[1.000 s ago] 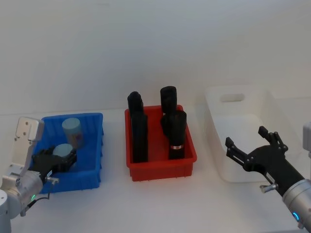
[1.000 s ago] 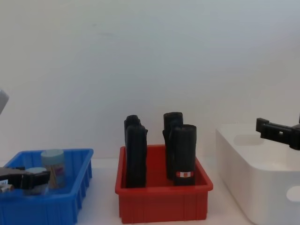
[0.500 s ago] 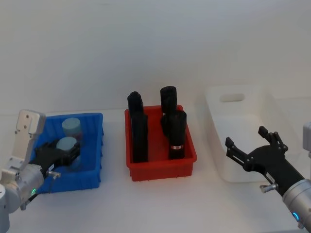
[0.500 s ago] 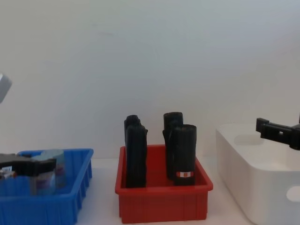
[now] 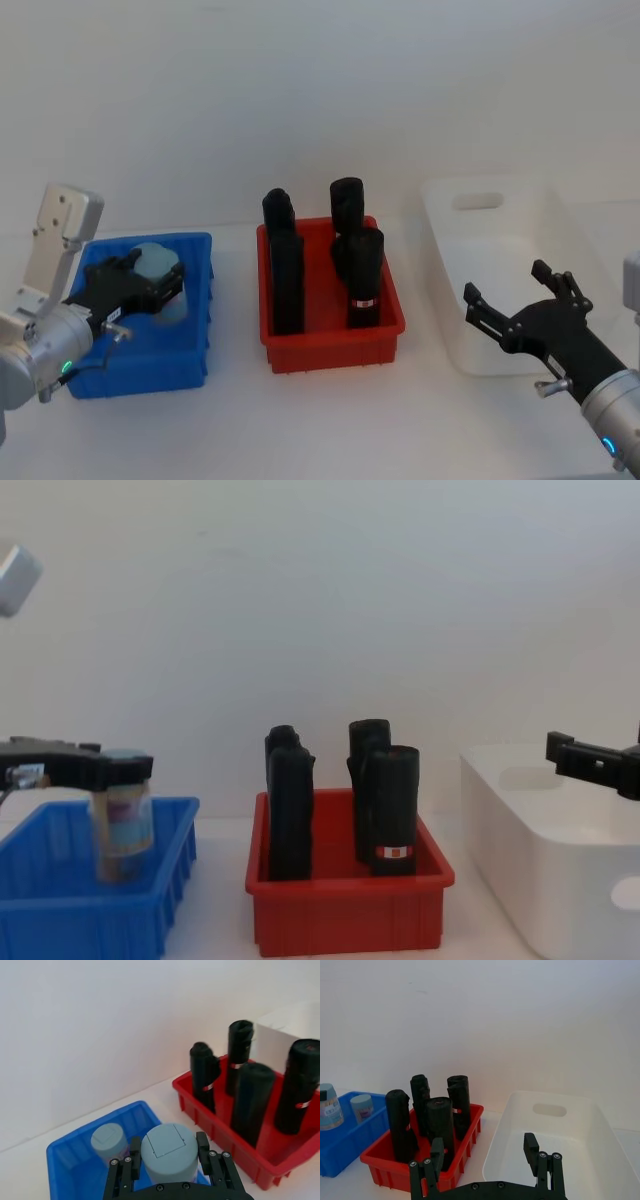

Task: Pick the cotton swabs from the blue box and place them into the white box.

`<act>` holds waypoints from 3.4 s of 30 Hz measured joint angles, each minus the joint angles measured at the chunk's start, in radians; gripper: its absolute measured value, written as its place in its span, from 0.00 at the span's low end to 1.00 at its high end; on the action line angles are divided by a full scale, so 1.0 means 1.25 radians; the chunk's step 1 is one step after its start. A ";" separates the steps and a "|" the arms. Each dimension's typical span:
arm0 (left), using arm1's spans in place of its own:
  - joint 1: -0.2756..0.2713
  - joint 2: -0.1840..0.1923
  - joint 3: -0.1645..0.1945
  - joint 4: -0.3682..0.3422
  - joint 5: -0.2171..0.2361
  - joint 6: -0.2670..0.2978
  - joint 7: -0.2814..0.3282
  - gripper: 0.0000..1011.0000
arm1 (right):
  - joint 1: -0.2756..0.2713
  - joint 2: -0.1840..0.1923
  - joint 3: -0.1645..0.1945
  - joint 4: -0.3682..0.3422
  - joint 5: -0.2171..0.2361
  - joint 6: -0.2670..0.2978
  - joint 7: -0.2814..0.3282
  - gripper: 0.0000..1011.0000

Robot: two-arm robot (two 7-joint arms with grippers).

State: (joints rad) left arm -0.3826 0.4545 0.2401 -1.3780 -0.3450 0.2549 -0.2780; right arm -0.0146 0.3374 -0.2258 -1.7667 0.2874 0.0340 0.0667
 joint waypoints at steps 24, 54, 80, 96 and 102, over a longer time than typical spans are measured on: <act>-0.026 0.028 -0.005 -0.175 -0.032 0.136 -0.203 0.66 | 0.000 0.000 0.000 0.000 0.000 0.000 0.000 0.99; -0.065 -0.009 0.036 -0.221 -0.045 0.178 -0.317 0.66 | 0.003 0.000 -0.002 -0.002 -0.001 0.002 0.030 0.99; -0.068 -0.012 0.040 -0.224 -0.046 0.182 -0.327 0.66 | 0.079 -0.024 -0.037 0.013 -0.041 0.040 0.282 0.99; -0.069 -0.012 0.040 -0.225 -0.046 0.182 -0.328 0.66 | 0.198 -0.086 -0.076 0.094 -0.098 0.072 0.462 0.99; -0.069 -0.012 0.040 -0.225 -0.046 0.182 -0.327 0.66 | 0.233 -0.107 -0.085 0.126 -0.118 0.078 0.476 0.99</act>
State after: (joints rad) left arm -0.4683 0.4394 0.2895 -1.6586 -0.4024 0.4819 -0.6873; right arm 0.2772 0.2039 -0.3324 -1.6091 0.1404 0.1310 0.6624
